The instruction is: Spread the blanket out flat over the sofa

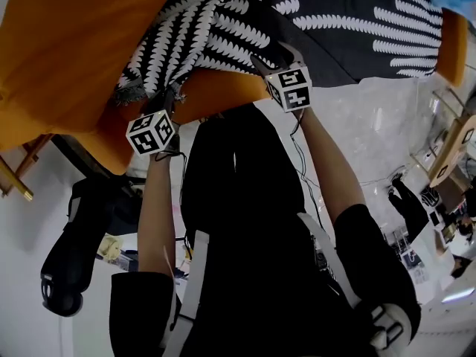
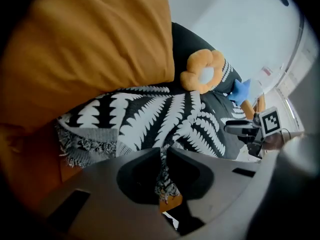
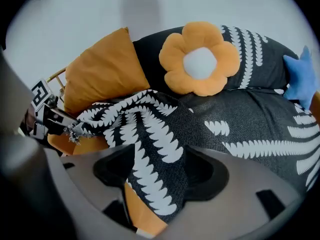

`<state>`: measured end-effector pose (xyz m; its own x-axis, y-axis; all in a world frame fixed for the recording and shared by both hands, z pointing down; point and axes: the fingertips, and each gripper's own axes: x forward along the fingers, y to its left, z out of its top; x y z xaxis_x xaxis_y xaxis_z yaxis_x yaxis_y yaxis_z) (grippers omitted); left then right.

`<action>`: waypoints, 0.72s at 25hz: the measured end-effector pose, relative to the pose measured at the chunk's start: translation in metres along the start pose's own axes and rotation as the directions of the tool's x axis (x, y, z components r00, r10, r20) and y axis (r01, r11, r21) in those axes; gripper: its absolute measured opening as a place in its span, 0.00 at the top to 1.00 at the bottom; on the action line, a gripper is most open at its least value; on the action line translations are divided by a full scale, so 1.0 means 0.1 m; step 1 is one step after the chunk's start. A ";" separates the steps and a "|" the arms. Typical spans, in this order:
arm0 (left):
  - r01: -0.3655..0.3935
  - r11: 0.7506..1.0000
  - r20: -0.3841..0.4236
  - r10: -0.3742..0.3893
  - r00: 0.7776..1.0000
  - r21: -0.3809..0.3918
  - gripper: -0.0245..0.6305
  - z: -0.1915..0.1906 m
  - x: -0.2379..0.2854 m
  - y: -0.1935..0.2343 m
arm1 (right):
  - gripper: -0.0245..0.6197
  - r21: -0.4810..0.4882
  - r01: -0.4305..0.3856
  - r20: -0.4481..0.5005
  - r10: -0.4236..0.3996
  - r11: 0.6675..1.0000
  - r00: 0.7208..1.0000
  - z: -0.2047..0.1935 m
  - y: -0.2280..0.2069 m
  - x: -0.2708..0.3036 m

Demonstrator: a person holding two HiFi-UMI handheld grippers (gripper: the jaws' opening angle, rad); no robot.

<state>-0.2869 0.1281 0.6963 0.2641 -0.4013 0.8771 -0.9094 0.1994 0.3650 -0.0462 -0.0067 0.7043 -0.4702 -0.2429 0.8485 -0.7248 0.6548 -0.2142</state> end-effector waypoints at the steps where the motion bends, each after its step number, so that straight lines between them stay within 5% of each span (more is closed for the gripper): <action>1: -0.006 1.000 0.013 0.006 1.000 -0.019 0.88 -0.04 -0.07 0.05 | 0.47 -0.004 0.002 -0.003 -0.002 1.000 1.000 -0.01 0.01 0.01; 9: 0.004 0.999 0.101 0.001 0.995 -0.043 0.88 -0.18 -0.45 0.26 | 0.47 0.060 0.023 0.018 -0.025 0.998 1.000 0.07 0.07 0.22; 18: 0.000 0.997 0.137 0.011 0.990 -0.081 0.88 -0.07 -0.60 0.21 | 0.47 0.027 0.044 0.010 -0.044 0.999 0.999 0.30 -0.16 0.30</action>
<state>-0.3198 0.1622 0.6536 0.2070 -0.5179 0.8300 -0.8803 0.2716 0.3890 -0.0636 -0.0457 0.7188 -0.4427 -0.2783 0.8524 -0.7578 0.6243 -0.1898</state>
